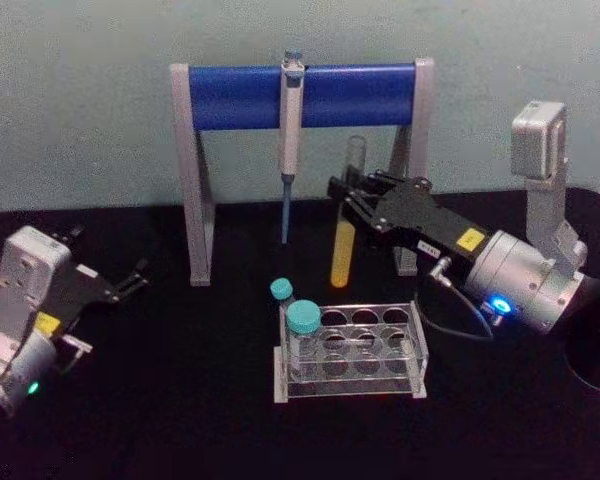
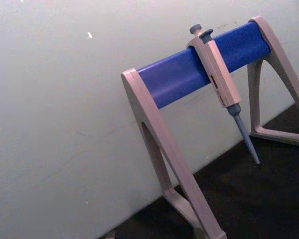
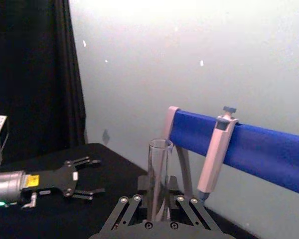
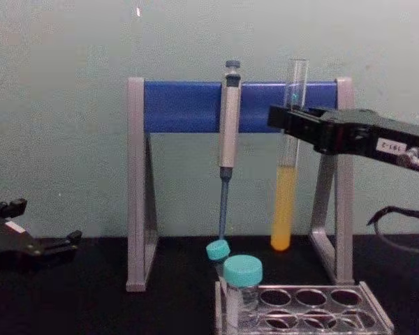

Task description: Pick up the test tube from the test tube rack, shake it, then place it back into the test tube rack.

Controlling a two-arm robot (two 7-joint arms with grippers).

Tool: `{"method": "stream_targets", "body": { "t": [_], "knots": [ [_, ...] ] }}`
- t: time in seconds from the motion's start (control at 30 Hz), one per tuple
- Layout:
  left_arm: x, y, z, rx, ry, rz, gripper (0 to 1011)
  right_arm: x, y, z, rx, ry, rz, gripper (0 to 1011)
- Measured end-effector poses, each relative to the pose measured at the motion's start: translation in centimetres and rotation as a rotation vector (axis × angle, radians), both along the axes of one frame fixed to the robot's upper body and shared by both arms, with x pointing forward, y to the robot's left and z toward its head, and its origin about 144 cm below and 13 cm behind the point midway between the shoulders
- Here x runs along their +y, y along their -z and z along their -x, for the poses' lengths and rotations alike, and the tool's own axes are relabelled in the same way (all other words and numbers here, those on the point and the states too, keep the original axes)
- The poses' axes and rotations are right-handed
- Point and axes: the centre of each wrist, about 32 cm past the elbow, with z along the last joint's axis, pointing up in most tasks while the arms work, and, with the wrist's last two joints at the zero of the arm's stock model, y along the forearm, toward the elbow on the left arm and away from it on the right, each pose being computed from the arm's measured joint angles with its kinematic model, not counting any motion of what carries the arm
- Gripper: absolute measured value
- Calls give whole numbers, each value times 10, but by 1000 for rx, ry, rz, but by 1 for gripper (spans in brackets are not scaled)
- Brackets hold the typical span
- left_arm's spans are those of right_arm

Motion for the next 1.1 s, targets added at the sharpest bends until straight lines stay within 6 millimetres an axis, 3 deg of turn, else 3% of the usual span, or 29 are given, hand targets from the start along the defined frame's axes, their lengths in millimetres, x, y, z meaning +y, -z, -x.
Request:
{"method": "stream_targets", "body": {
  "t": [1.1],
  "knots": [
    [0, 0, 0, 0, 0, 0, 1001, -14, -2, 2, -11, 51, 25, 232]
  ]
}}
